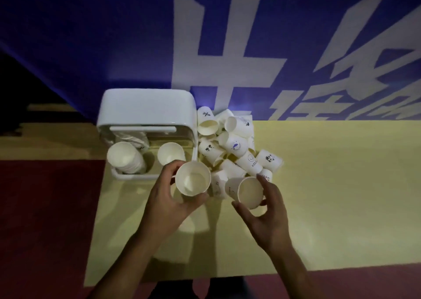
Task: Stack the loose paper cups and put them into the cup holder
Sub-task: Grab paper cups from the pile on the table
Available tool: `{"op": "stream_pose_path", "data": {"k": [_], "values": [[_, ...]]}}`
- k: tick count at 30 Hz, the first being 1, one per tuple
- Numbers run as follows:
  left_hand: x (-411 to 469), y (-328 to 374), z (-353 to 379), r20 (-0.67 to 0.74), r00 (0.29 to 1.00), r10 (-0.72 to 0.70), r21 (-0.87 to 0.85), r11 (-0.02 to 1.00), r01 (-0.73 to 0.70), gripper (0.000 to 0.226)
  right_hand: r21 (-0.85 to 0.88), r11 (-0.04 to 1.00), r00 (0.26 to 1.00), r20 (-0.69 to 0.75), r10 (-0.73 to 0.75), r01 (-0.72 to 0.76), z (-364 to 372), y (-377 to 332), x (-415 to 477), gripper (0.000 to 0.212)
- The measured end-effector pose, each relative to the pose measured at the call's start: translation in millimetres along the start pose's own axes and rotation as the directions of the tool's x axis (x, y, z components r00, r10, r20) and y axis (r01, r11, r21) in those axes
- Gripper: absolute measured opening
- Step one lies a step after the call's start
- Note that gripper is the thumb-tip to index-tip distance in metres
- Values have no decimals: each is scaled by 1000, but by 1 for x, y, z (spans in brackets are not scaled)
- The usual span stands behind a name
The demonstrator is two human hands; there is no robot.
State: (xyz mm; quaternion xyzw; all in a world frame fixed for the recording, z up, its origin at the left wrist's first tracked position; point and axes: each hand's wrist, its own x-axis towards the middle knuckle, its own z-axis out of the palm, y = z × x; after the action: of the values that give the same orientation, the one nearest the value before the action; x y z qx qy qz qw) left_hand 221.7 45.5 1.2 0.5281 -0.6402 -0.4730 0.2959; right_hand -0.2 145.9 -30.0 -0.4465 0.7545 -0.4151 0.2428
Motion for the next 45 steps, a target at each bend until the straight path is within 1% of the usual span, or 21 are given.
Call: {"op": "stream_pose_path", "data": {"k": [2,4,7,11,13,15,19,22,27,30,33,37,40,43,45], "values": [[4,-7,-28,-33,999,22,-6,1000,-22,77,-3,998,997,25,-68,68,21,-26,6,84],[7,-16,-49,-50,998,34,2,999,-34,81,26,995,994,39,-98,97,41,-50,11,85],[7,-34,-77,-61,997,41,9,999,-41,80,87,990,993,46,-111,107,70,-82,22,77],[3,-50,-97,-99,995,32,-3,999,-33,78,80,984,985,48,-166,162,101,-111,46,71],[1,-55,-104,-113,993,30,-18,999,-32,76,42,981,980,57,-191,189,118,-118,59,72],[-1,-58,-109,-136,990,25,-24,999,-29,76,-14,980,976,100,-196,198,133,-116,69,76],[0,-60,-117,-161,987,20,-33,999,-26,76,-146,971,968,197,-158,188,155,-104,77,77],[3,-60,-120,-157,987,25,-43,999,-32,74,-154,968,961,225,-159,196,166,-97,78,78],[15,-56,-118,-153,987,39,-68,996,-50,75,-66,989,976,183,-120,134,181,-91,74,82],[24,-51,-114,-152,988,30,-84,996,-43,78,2,992,984,127,-126,127,187,-89,69,73],[34,-45,-110,-146,989,32,-100,994,-47,79,33,996,992,86,-88,85,188,-85,66,65],[45,-39,-103,-140,990,36,-88,995,-49,75,20,999,995,96,-29,27,189,-77,61,67],[54,-33,-97,-123,992,32,-76,996,-42,78,27,1000,992,126,-16,12,187,-75,62,71],[63,-32,-87,-94,993,73,-22,997,-76,80,97,995,986,166,-26,10,178,-78,61,65],[69,-33,-78,-64,994,88,5,996,-88,79,121,992,987,158,-4,-16,170,-77,57,61]]}}
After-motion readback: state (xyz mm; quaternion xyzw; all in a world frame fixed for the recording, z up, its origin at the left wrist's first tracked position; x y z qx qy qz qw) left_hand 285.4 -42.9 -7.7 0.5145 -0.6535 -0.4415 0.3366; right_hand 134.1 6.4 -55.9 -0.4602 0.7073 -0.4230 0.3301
